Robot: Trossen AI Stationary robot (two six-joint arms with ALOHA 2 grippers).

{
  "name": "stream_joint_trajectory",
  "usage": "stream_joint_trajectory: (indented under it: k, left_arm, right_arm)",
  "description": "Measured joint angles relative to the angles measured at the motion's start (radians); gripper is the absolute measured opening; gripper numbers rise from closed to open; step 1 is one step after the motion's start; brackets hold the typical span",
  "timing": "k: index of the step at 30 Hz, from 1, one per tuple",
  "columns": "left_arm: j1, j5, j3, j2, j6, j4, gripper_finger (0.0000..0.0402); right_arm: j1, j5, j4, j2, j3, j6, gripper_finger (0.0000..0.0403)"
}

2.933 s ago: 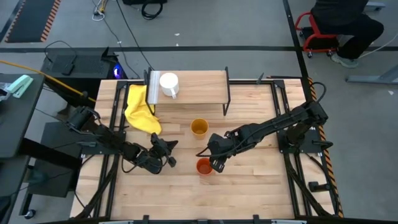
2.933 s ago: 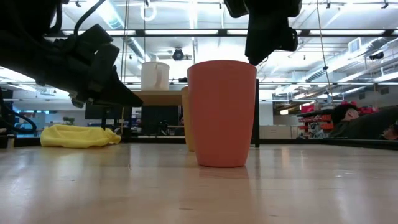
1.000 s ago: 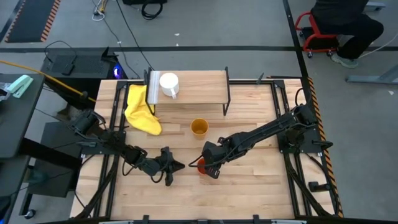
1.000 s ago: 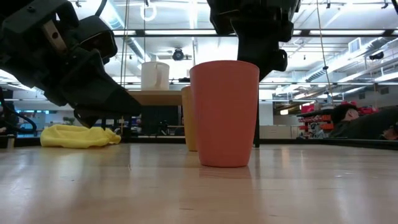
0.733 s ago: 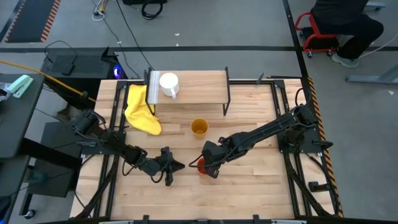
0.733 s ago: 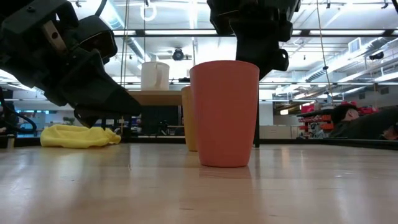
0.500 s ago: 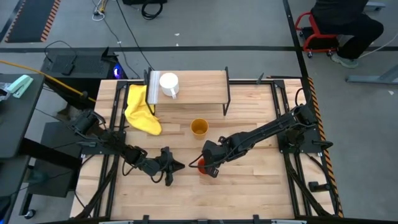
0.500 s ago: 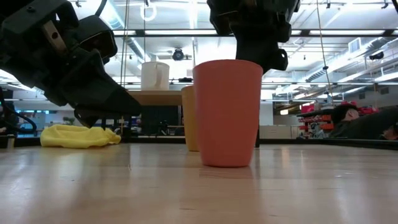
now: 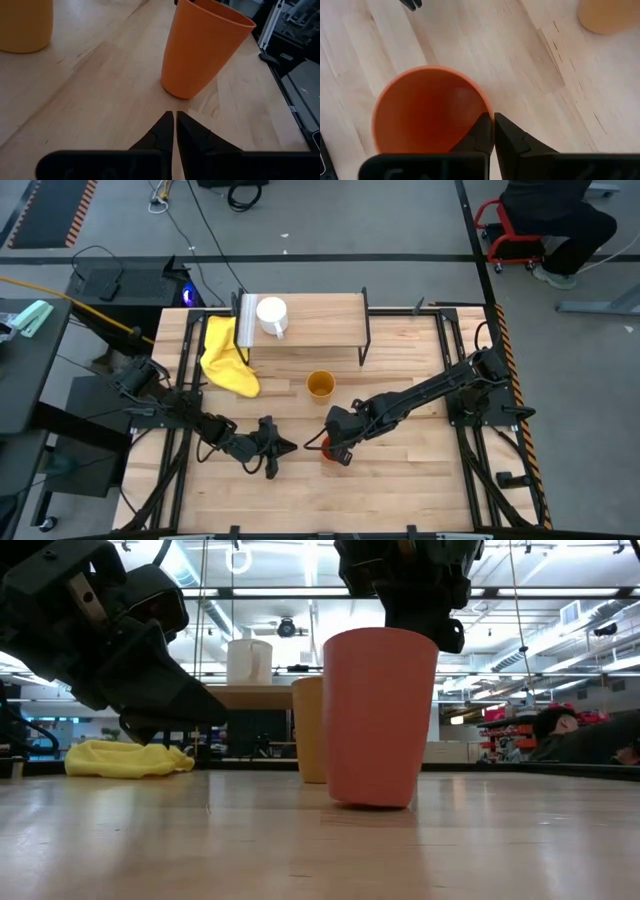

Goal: Stack small to large cups/mugs on shelf
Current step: Put the orange cup on the shelf

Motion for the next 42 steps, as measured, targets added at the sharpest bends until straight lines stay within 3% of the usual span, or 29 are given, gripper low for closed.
stream_joint_trajectory:
  k: [22,42]
  left_arm:
    - [0.013,-0.001,0.000,-0.001,0.008,-0.001,0.0025]
    - [0.013,-0.004,0.000,-0.001,0.024,-0.008,0.0021]
  right_arm:
    - [0.000,-0.050,-0.043,-0.007,0.005,-0.085,0.0005]
    - [-0.038,0.102,-0.486,-0.007,0.420,-0.204,0.0003]
